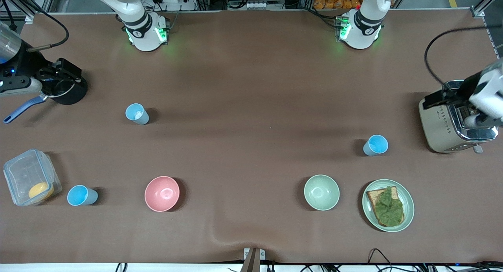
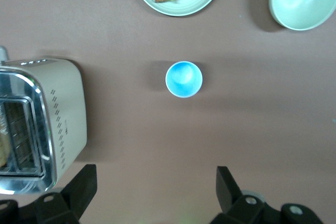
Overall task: Stack blue cups with both arms
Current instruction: 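Reach the left gripper toward the blue cup beside the toaster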
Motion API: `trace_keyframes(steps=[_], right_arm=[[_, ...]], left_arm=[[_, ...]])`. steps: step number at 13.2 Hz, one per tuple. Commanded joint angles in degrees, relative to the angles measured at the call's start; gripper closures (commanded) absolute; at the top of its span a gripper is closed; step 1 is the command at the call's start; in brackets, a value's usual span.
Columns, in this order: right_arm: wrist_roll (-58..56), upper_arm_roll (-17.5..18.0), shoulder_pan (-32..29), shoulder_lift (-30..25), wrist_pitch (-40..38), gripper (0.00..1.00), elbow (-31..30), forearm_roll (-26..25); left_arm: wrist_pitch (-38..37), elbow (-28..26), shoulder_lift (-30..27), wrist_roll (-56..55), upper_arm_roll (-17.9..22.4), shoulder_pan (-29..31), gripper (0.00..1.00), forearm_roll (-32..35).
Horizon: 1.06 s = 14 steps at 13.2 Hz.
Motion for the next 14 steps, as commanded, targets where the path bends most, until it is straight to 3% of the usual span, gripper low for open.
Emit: trace_keyframes(steps=[1, 4, 6, 14], right_arm=[[-0.65, 0.13, -0.16, 0.05, -0.56, 0.0, 0.25, 0.48], [-0.65, 0.13, -0.16, 0.31, -0.56, 0.0, 0.25, 0.39], [-0.73, 0.22, -0.16, 0.31, -0.56, 0.0, 0.25, 0.39], [-1.44, 0.04, -0.42, 0.31, -2.05, 0.0, 0.86, 0.04]], left_arm=[[9.71, -9.24, -1.63, -3.34, -0.26, 0.3, 0.0, 2.03], [24.22, -19.79, -0.22, -5.21, -0.35, 0.3, 0.0, 2.12], [29.68, -23.06, 1.53, -5.3, -0.35, 0.3, 0.0, 2.12], [38.31, -23.25, 10.58, -4.59, -0.44, 2.23, 0.0, 2.12]])
